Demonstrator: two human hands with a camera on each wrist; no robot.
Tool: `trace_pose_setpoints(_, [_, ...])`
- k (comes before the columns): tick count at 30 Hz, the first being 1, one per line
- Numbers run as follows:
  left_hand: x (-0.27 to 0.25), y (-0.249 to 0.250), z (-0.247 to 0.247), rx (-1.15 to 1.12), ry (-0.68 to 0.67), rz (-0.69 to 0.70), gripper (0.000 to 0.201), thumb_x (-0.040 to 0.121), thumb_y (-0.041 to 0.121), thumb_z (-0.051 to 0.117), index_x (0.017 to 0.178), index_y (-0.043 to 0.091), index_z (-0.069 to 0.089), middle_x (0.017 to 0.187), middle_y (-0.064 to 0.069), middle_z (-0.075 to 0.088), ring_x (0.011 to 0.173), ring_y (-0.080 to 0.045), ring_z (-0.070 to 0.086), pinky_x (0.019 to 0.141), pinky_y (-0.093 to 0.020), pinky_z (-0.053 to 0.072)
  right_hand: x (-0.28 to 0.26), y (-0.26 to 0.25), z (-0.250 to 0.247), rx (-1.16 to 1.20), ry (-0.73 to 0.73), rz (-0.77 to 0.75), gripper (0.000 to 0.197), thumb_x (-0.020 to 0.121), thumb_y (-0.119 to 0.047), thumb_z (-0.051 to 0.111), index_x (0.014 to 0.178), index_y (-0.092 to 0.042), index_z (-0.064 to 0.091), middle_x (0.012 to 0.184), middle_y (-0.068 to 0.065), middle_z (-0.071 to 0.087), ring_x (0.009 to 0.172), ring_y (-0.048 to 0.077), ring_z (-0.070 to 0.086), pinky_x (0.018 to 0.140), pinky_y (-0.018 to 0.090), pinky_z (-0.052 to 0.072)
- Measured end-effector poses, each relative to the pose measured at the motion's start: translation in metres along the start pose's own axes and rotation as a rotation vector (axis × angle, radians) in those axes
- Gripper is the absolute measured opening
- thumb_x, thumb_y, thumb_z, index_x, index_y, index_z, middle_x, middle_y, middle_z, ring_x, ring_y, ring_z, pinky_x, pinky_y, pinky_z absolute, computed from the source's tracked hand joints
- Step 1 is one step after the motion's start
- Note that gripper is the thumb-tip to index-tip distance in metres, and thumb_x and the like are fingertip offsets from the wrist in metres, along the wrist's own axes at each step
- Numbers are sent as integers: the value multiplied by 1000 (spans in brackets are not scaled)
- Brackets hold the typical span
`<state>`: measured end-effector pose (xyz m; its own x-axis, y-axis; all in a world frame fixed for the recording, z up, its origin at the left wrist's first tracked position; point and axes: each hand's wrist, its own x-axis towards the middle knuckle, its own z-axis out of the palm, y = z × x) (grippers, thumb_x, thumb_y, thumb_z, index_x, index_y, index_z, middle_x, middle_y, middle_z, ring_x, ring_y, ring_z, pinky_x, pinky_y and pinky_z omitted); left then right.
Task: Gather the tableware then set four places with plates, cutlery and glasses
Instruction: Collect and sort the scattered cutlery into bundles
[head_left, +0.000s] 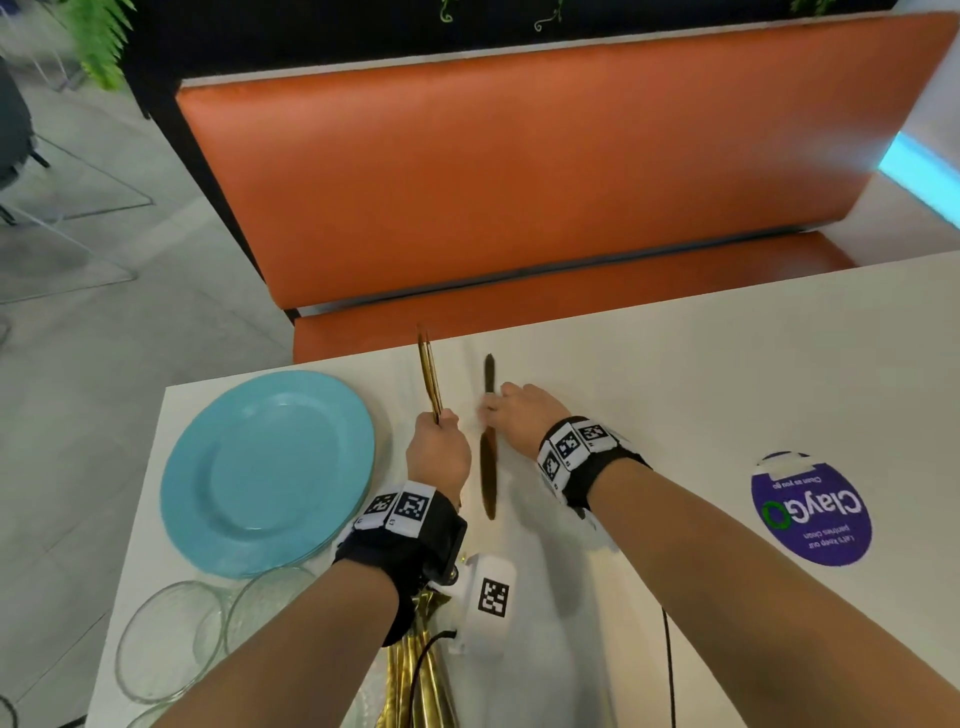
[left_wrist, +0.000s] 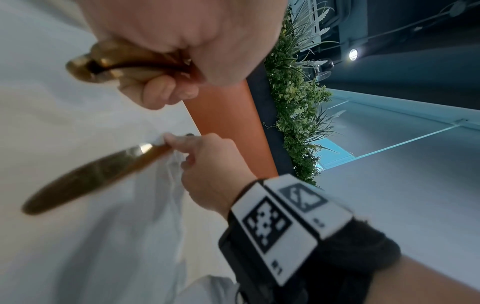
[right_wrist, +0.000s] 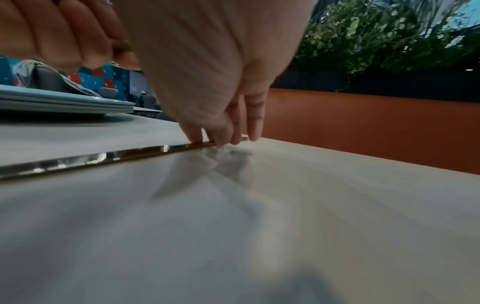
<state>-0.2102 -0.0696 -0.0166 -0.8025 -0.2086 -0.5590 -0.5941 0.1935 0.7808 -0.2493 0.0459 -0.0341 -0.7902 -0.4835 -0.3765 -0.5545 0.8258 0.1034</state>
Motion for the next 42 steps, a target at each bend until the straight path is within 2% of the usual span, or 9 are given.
trace_pose_setpoints(9, [-2, -4, 8, -45, -52, -46, 38, 99, 33, 34, 120, 6, 51, 119, -30, 56, 105, -45, 58, 91, -56, 47, -42, 35, 7, -31, -153, 120, 27, 95, -4, 41, 111, -4, 62, 115, 12, 60, 106, 28, 57, 80, 34, 47])
trace_pose_setpoints(11, [-9, 1, 7, -73, -57, -48, 35, 100, 29, 34, 115, 3, 51, 99, -26, 61, 87, -42, 61, 71, -47, 54, -49, 38, 10, 26, -185, 185, 28, 95, -9, 41, 111, -5, 63, 111, 12, 63, 100, 26, 60, 73, 32, 44])
trace_pose_setpoints(14, [-17, 3, 8, -128, -103, -66, 21, 103, 18, 31, 95, 7, 47, 71, -5, 46, 55, -16, 42, 47, -22, 36, -60, 35, 13, 140, -190, 330, 26, 91, -13, 45, 108, -6, 62, 108, 11, 65, 88, 25, 59, 69, 29, 41])
trace_pose_setpoints(21, [-29, -6, 13, -144, -182, -82, 18, 101, 14, 33, 102, 3, 47, 71, -8, 49, 57, -19, 49, 55, -27, 47, -76, 24, 17, 654, -94, 739, 25, 80, -30, 61, 90, -8, 67, 79, 4, 58, 73, 20, 56, 63, 26, 45])
trace_pose_setpoints(27, [-41, -13, 12, -70, -277, -102, 16, 100, 13, 36, 104, 1, 45, 81, -11, 57, 70, -23, 58, 67, -35, 52, -83, -15, -3, 1442, 90, 785, 12, 83, -18, 66, 83, -6, 69, 73, 9, 70, 61, 17, 67, 68, 29, 59])
trace_pose_setpoints(31, [-46, -31, 16, 282, -223, 31, 33, 99, 20, 32, 115, -1, 51, 116, -22, 61, 108, -36, 59, 97, -45, 47, -86, -41, -4, 1464, 53, 744, 14, 82, -17, 65, 77, -5, 70, 68, 12, 69, 61, 21, 67, 74, 34, 60])
trace_pose_setpoints(35, [-52, -49, 13, 265, -261, 43, 35, 99, 16, 33, 121, -5, 51, 122, -26, 57, 115, -40, 55, 99, -46, 46, -99, -57, 5, 1496, 1, 712, 19, 85, -12, 59, 82, 3, 70, 73, 19, 70, 64, 23, 66, 78, 39, 59])
trace_pose_setpoints(38, [-62, -58, 9, 234, -267, 2, 34, 98, 16, 29, 113, -1, 54, 115, -25, 61, 109, -39, 59, 97, -49, 48, -113, -69, 10, 1582, -5, 691, 17, 89, -13, 59, 77, -6, 69, 72, 13, 68, 64, 23, 66, 67, 32, 59])
trace_pose_setpoints(42, [-78, -68, 2, 321, -360, 42, 35, 97, 11, 36, 123, -5, 52, 124, -27, 57, 115, -42, 56, 96, -48, 50, -128, -87, 14, 1518, 26, 725, 15, 86, -12, 64, 90, 1, 71, 74, 12, 69, 67, 22, 67, 68, 30, 59])
